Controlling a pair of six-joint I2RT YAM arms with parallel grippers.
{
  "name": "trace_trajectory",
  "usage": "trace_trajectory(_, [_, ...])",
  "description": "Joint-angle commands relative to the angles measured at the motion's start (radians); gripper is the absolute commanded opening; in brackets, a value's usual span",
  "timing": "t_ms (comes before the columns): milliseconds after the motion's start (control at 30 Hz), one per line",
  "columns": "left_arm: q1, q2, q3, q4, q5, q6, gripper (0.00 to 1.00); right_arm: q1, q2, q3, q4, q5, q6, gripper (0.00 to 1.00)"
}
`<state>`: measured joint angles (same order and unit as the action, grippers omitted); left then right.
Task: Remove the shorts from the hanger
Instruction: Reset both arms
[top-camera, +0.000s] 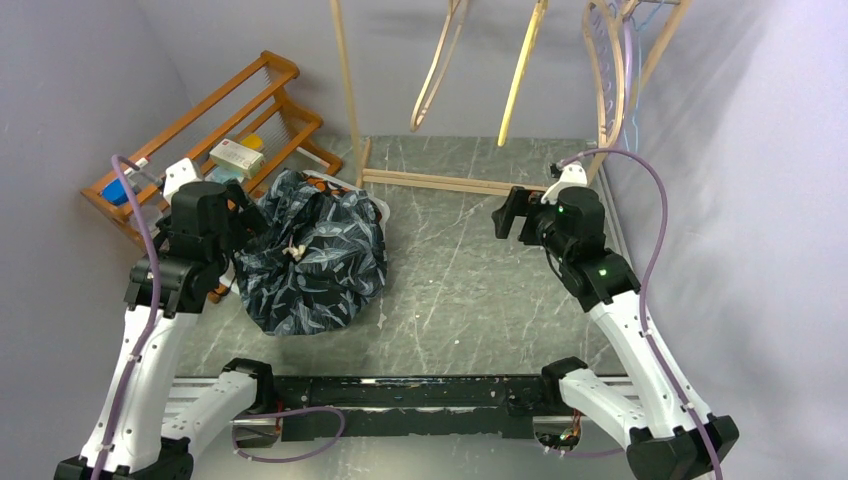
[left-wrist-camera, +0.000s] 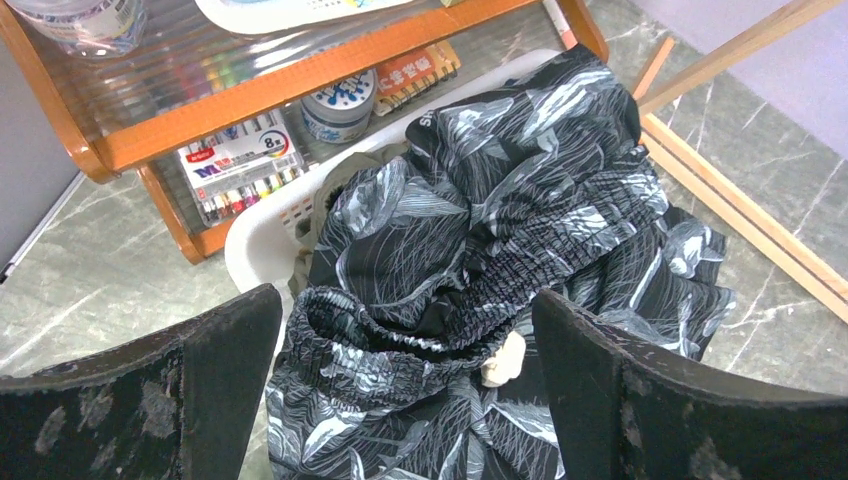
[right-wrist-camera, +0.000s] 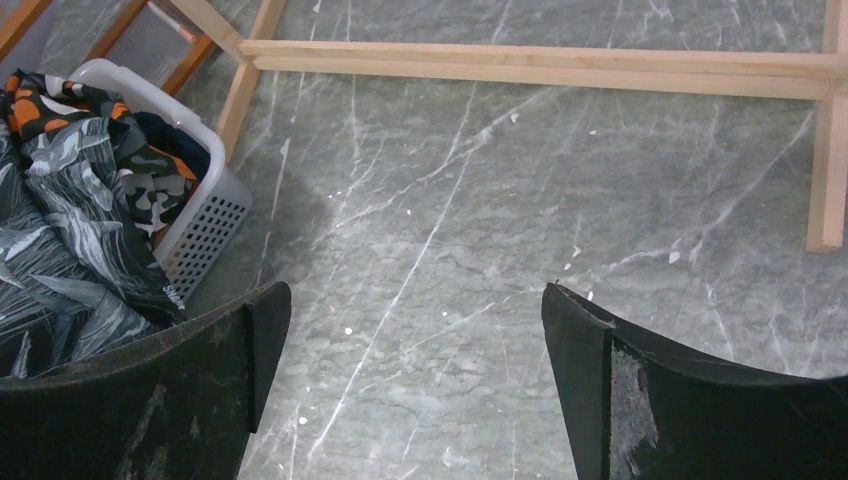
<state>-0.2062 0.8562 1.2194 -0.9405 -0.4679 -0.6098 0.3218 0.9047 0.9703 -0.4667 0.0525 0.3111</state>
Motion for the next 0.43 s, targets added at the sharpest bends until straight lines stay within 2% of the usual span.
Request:
trace_trajectory(0, [0.001,0.007,0.020,-0.047,-0.014,-0.022,0.99,-0.003,-0.024,0.013,-0.015,0.003,-0.011,1.00])
trace_trajectory(400, [0.001,-0.043,-0.003,-0.042,-0.011,-0.018,0.99,-0.003,-0.040,-0.022,-0.057,0.072,0.038,1.00])
